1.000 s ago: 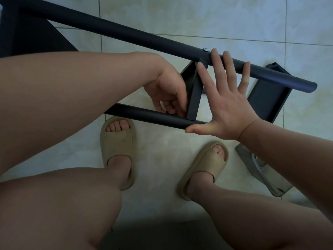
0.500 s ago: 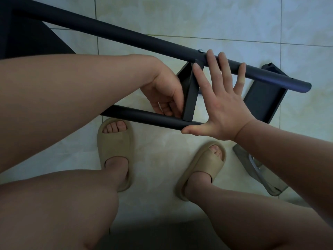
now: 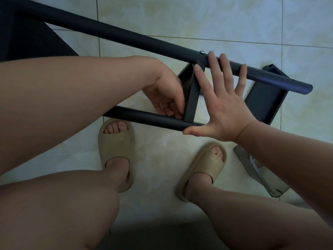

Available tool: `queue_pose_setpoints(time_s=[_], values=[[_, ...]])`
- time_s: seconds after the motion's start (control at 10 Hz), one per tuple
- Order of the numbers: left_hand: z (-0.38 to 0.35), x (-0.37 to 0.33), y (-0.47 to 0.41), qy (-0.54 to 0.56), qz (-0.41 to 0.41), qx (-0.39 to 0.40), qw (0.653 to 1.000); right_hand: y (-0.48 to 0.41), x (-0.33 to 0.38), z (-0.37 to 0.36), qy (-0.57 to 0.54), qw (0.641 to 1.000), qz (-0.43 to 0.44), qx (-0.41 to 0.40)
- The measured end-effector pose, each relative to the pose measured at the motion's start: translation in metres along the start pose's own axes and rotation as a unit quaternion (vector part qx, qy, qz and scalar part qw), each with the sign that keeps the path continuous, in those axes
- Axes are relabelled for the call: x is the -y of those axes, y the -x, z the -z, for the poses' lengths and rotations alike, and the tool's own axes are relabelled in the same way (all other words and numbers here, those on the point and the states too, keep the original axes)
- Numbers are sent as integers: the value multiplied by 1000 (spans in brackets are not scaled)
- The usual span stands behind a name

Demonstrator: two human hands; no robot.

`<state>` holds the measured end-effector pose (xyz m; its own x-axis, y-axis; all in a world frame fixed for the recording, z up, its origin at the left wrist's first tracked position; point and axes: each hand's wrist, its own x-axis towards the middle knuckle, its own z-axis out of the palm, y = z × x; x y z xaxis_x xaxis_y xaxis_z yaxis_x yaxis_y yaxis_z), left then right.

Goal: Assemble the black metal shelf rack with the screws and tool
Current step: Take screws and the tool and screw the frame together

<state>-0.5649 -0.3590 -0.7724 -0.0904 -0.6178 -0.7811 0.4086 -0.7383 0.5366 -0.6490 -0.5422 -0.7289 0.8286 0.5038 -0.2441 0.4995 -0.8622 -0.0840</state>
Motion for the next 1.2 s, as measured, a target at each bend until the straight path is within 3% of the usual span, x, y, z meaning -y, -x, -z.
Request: queue_pose_setpoints(time_s=[1.2], values=[[0, -1, 0, 8, 2, 14, 1000, 0, -1, 0, 1, 1000, 4, -2]])
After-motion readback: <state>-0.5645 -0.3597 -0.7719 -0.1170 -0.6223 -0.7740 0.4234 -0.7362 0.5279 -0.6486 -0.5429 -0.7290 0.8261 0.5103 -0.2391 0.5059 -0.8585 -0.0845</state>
